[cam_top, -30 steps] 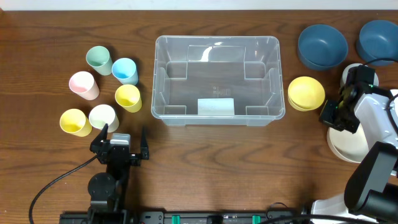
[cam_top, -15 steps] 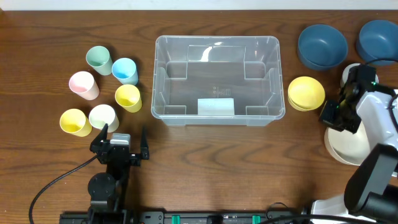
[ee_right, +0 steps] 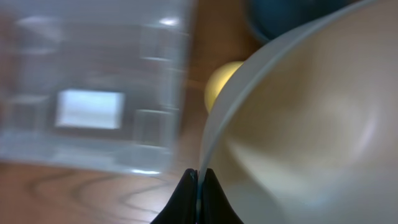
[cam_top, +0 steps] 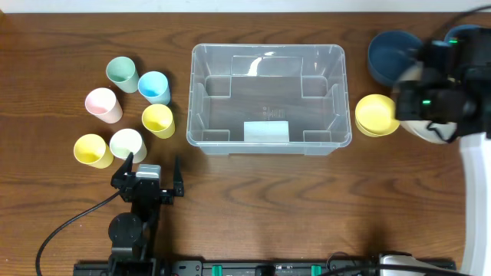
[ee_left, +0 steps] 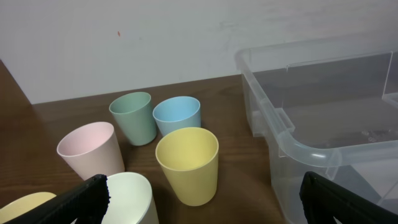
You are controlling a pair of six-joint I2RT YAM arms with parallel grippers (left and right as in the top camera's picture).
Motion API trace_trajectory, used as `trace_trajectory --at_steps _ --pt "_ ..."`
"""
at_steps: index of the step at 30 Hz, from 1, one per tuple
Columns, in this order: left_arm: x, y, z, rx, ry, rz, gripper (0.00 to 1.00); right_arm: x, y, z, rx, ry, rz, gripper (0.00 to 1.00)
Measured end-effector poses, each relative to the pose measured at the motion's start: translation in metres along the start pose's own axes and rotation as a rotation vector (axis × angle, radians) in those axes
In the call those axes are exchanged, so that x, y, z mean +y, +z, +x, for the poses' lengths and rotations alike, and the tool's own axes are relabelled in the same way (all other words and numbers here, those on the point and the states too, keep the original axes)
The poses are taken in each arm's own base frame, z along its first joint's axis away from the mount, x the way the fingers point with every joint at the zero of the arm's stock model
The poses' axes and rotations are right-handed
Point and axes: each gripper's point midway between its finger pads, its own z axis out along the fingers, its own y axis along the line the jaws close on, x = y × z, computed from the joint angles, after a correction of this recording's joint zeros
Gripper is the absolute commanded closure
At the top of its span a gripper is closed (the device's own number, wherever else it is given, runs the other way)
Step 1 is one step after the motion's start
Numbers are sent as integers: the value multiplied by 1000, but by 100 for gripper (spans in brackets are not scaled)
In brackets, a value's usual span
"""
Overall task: Pack container
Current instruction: 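Lift the cream bowl with the right gripper over the bin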
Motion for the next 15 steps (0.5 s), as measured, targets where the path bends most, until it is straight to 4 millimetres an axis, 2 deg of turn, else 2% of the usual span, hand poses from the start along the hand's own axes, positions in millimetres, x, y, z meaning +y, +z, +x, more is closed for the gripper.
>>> trace_trajectory --at_steps 3,5,8,11,15 --pt "0 0 0 0 0 0 2 54 -2 -8 -43 -187 -74 99" --pt "0 0 0 0 0 0 2 94 5 -8 -53 -318 -109 99" --pt "0 0 0 0 0 0 2 131 21 -9 -53 -431 -121 99" --pt "0 0 0 0 0 0 2 156 47 -7 -25 -505 -106 99" --pt "0 0 0 0 0 0 2 173 93 -5 32 -551 -76 99"
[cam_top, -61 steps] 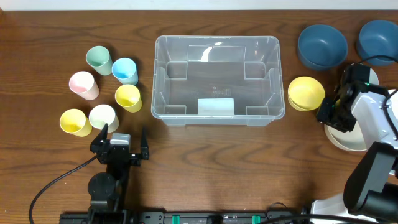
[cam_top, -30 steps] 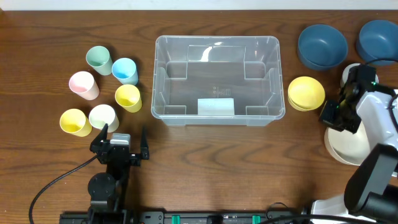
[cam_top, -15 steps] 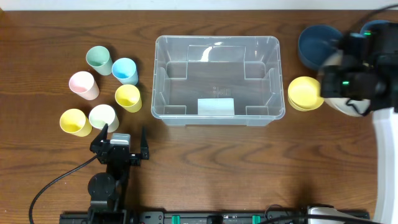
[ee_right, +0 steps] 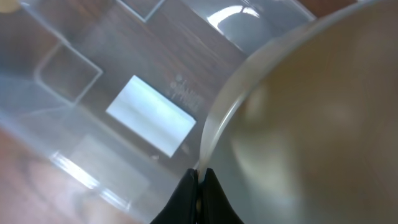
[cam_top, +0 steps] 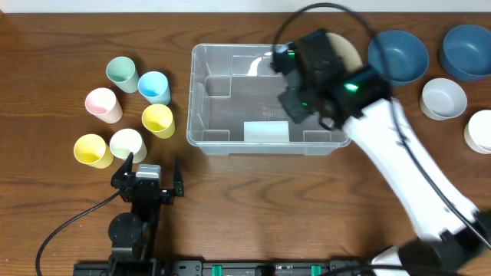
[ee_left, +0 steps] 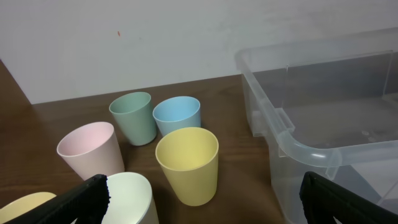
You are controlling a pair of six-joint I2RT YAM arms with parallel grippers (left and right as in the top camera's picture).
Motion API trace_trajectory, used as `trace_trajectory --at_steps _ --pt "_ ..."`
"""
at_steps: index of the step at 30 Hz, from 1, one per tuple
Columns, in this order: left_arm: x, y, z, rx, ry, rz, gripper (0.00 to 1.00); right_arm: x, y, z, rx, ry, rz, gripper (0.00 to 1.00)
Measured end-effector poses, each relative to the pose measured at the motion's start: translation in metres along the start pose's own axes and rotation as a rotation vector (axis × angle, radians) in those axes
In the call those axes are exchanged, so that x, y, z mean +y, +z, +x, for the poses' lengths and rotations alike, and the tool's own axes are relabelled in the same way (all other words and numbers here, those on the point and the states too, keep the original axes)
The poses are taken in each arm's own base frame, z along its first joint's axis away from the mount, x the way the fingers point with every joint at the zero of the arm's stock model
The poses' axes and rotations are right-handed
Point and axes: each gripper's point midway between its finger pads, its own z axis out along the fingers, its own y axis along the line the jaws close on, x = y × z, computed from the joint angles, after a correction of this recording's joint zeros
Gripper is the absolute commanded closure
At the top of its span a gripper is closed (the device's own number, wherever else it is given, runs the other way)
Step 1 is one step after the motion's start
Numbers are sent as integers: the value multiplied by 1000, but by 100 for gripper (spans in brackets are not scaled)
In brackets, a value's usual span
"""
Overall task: Pack container
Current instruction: 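Lift the cream bowl with the right gripper over the bin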
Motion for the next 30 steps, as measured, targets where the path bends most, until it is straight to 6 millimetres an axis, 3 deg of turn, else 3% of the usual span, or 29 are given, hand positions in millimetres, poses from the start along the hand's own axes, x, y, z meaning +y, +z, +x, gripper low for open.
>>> trace_trajectory --at_steps 6,11,21,30 --pt "0 0 0 0 0 0 2 4 65 1 88 -21 14 99" --pt "0 0 0 0 0 0 2 8 101 6 132 -39 14 99" --pt "0 0 0 0 0 0 2 8 117 -4 100 -76 15 99" --pt "0 0 0 0 0 0 2 11 136 2 129 -99 10 99"
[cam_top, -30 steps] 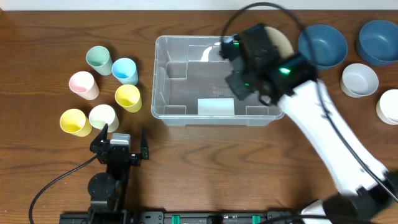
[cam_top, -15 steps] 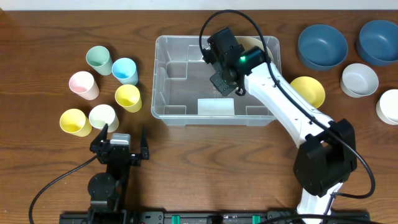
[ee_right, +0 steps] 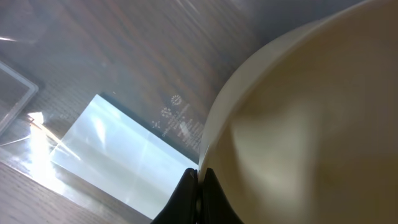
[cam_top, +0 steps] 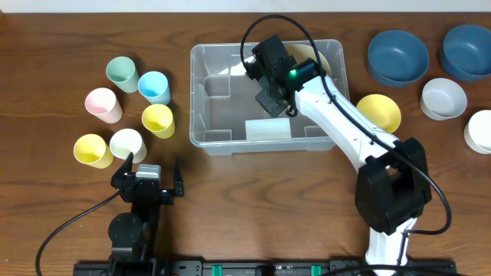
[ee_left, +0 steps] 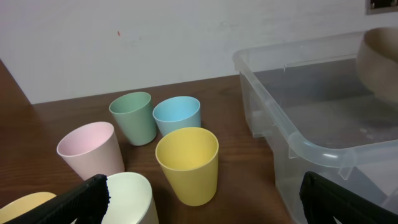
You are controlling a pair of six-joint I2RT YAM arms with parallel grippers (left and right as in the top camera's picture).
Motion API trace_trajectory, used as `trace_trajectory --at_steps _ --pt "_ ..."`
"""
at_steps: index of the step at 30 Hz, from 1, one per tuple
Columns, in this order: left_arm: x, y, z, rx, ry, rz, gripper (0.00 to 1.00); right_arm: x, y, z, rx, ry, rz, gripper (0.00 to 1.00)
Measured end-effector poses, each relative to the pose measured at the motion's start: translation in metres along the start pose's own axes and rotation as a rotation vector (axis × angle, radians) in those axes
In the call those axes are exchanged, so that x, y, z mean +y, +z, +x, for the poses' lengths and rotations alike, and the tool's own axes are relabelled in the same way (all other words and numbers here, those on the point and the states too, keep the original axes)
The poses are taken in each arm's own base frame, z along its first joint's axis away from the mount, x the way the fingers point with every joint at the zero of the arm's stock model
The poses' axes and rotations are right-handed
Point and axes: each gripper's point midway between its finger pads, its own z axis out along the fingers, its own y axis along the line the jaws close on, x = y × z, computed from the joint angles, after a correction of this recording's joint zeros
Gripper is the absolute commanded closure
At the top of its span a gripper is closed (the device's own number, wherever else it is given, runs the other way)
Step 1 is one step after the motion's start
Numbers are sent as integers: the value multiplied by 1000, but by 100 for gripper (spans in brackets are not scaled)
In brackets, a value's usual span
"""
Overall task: Pack container
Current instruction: 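Lift the cream bowl with the right gripper over the bin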
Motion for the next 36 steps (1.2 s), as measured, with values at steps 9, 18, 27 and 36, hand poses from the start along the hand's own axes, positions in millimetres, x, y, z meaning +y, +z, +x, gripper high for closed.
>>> trace_trajectory --at_steps 9,18,27,36 --pt "0 0 0 0 0 0 2 2 13 2 19 -10 -2 77" --pt "0 0 0 0 0 0 2 -1 13 2 16 -7 4 77" --pt "0 0 0 0 0 0 2 3 13 4 25 -8 -13 84" --pt "0 0 0 0 0 0 2 47 8 6 45 -79 -87 91"
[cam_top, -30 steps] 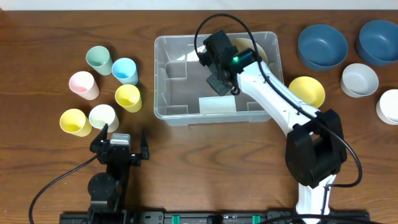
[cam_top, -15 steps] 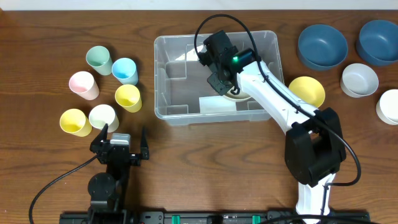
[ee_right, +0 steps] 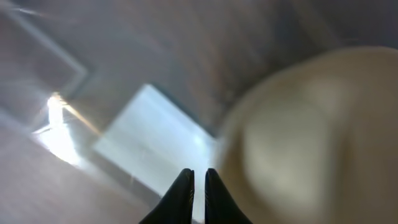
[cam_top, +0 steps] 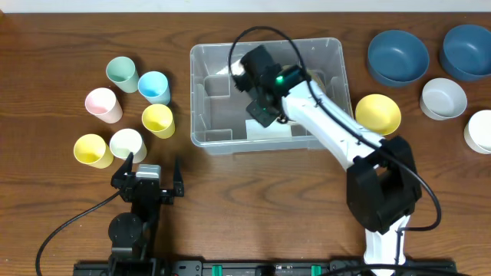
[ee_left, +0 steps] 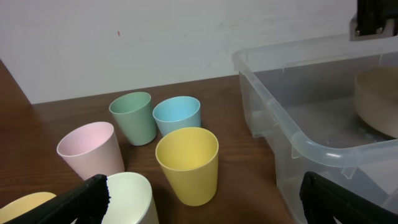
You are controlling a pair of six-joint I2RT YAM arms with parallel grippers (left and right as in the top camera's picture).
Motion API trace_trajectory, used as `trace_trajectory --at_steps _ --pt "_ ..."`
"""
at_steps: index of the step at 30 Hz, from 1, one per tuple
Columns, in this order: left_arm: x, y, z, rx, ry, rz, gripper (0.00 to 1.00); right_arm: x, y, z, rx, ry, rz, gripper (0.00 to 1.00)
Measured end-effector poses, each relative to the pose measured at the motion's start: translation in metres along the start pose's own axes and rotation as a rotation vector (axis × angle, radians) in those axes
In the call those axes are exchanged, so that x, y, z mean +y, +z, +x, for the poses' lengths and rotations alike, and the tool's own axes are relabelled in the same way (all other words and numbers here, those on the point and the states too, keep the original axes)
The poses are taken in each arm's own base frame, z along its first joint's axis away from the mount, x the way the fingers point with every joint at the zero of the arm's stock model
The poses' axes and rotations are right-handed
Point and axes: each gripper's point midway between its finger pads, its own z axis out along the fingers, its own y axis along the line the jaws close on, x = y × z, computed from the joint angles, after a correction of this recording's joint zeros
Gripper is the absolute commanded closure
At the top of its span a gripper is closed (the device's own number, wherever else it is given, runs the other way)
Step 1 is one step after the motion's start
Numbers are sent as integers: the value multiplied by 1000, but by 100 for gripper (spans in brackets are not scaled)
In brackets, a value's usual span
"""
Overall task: Pack container
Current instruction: 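Lift the cream bowl with the right gripper over the bin, then lower the cream bowl into the bin and open the right gripper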
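A clear plastic container (cam_top: 196, 92) stands mid-table; it also shows in the left wrist view (ee_left: 292, 134). A beige bowl (ee_left: 376, 102) lies inside it, mostly hidden under my right arm in the overhead view (cam_top: 318, 79). My right gripper (cam_top: 258, 115) is down inside the container. In the right wrist view the gripper (ee_right: 199, 173) has its fingers a narrow gap apart with nothing between them, and the bowl (ee_right: 311, 137) lies blurred just to their right. My left gripper (cam_top: 149, 167) rests open near the table's front, empty (ee_left: 205, 205).
Several cups stand left of the container: green (cam_top: 121, 73), blue (cam_top: 154, 87), pink (cam_top: 103, 105), yellow (cam_top: 158, 119), yellow (cam_top: 93, 150), white (cam_top: 127, 143). To the right are a yellow bowl (cam_top: 378, 113), two dark blue bowls (cam_top: 397, 56) and two white bowls (cam_top: 443, 98).
My right gripper has let go of the beige bowl, which now lies in the container. The gripper has shifted a little left of it. The left arm is unchanged.
My right gripper was shut on the beige bowl's rim at the right end of the table. It then held the bowl over the container, then low inside it. Now the bowl lies in the container, free of the fingers. The left arm stayed still.
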Motion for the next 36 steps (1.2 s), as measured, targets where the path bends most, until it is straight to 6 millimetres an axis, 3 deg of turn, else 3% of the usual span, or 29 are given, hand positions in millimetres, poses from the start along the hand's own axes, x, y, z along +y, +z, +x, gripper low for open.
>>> trace_trajectory --at_steps 7,17,27,36 --pt "0 0 0 0 0 0 2 22 -1 -2 -1 -33 -40 94" --pt "0 0 0 0 0 0 2 5 1 2 4 7 -42 94" --pt "0 0 0 0 0 0 2 6 31 11 55 19 -73 96" --pt "0 0 0 0 0 0 2 -12 34 7 28 57 -63 96"
